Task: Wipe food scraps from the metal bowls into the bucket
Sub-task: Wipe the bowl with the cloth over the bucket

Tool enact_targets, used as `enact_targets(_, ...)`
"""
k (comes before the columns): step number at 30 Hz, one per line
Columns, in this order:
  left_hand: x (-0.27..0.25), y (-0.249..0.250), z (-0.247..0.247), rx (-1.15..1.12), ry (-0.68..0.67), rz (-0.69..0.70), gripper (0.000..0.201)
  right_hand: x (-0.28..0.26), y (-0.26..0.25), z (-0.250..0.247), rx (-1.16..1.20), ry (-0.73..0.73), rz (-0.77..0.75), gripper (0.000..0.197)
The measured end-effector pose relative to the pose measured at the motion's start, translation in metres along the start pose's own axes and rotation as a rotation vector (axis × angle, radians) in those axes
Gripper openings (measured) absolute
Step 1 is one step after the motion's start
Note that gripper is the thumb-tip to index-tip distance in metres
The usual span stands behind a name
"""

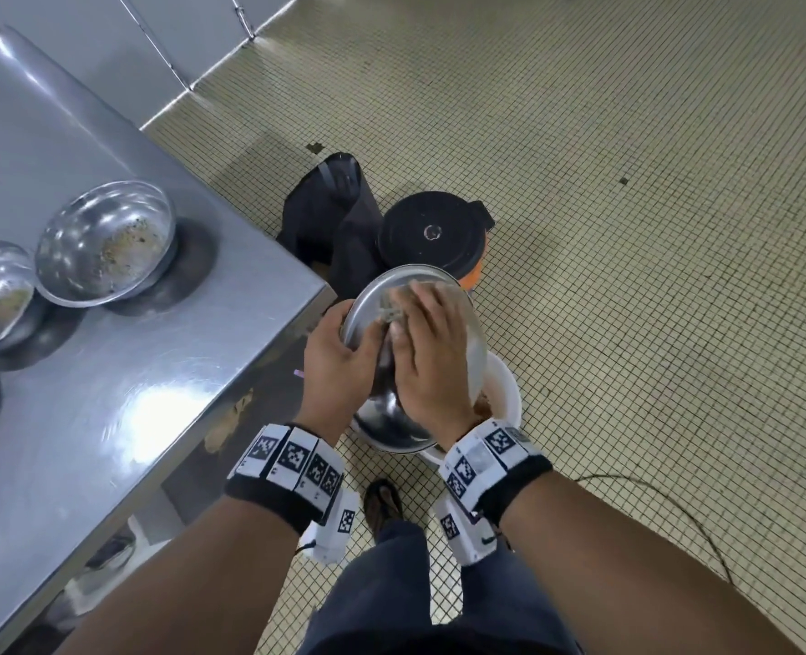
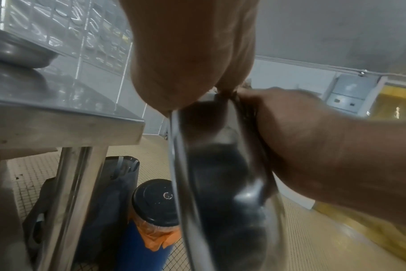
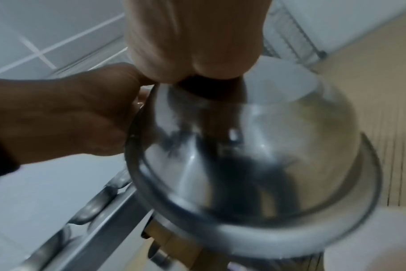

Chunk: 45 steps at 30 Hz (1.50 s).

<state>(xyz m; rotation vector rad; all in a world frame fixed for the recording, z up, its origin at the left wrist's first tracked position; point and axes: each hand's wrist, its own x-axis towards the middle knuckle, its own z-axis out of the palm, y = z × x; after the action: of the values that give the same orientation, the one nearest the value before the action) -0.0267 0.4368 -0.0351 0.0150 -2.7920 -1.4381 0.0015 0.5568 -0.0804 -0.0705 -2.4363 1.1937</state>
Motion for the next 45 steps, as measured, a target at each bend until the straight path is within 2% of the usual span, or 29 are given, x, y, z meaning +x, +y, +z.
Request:
enact_targets(2,0.000,0.002,-0.003,-0.022,0.010,0.010,0.004,0.010,0.008,-0.005,-0.052,-0.052,-0.080,0.047)
enact_targets(3,-0.001,0.003,-0.005,-0.028,0.006,0.010,0.004,0.015,0.014,-0.008,-0.042,-0.051,-0.035,0.046)
enact_targets(5,-0.004,0.003,-0.008,-0.015,-0.009,0.021,0.004,0.027,0.022,-0.017,0.048,-0.018,0.155,0.043)
enact_targets(6,-0.005,0.003,-0.008,-0.011,-0.009,0.022,0.006,0.031,0.022,-0.019,0.066,-0.007,0.207,0.043)
enact_targets(7,-0.005,0.006,-0.009,-0.016,0.001,0.012,0.008,0.032,0.019,-0.020,0.034,-0.009,0.188,0.044)
enact_targets(11,0.006,0.023,-0.012,-0.097,0.097,-0.099,0.010,0.013,0.002,-0.019,-0.127,-0.086,-0.253,0.048)
enact_targets(13,0.015,0.031,-0.018,-0.158,0.144,-0.127,0.013,0.000,0.000,-0.020,-0.120,-0.157,-0.332,0.049)
enact_targets(16,0.025,0.040,-0.028,-0.207,0.201,-0.122,0.017,-0.016,0.006,-0.027,-0.077,-0.188,-0.343,0.049)
enact_targets(18,0.029,0.044,-0.034,-0.207,0.206,-0.095,0.016,-0.020,0.008,-0.032,-0.021,-0.175,-0.235,0.048)
enact_targets(20,0.031,0.047,-0.039,-0.170,0.186,-0.058,0.012,-0.015,0.005,-0.042,0.086,-0.166,0.003,0.046)
enact_targets(22,0.030,0.049,-0.043,-0.111,0.151,-0.020,0.011,-0.001,-0.001,-0.054,0.158,-0.125,0.160,0.040)
enact_targets(26,0.020,0.052,-0.052,-0.063,0.069,0.005,0.013,0.036,-0.014,-0.080,0.137,-0.052,0.205,0.023)
enact_targets(30,0.007,0.053,-0.060,-0.036,-0.005,0.043,0.013,0.074,-0.021,-0.104,0.087,0.013,0.230,0.036)
enact_targets(34,-0.006,0.054,-0.063,-0.037,-0.050,0.027,0.013,0.104,-0.042,-0.128,0.081,0.097,0.189,0.031)
enact_targets(36,-0.011,0.054,-0.064,-0.037,-0.045,0.037,0.013,0.110,-0.050,-0.132,0.101,0.033,0.088,0.030)
enact_targets(41,-0.004,0.051,-0.075,-0.089,0.032,0.085,0.018,0.090,-0.052,-0.120,0.075,-0.393,-0.082,0.032)
enact_targets(45,0.004,0.047,-0.088,-0.094,0.052,0.139,0.013,0.075,-0.050,-0.117,0.250,-0.414,-0.022,0.031)
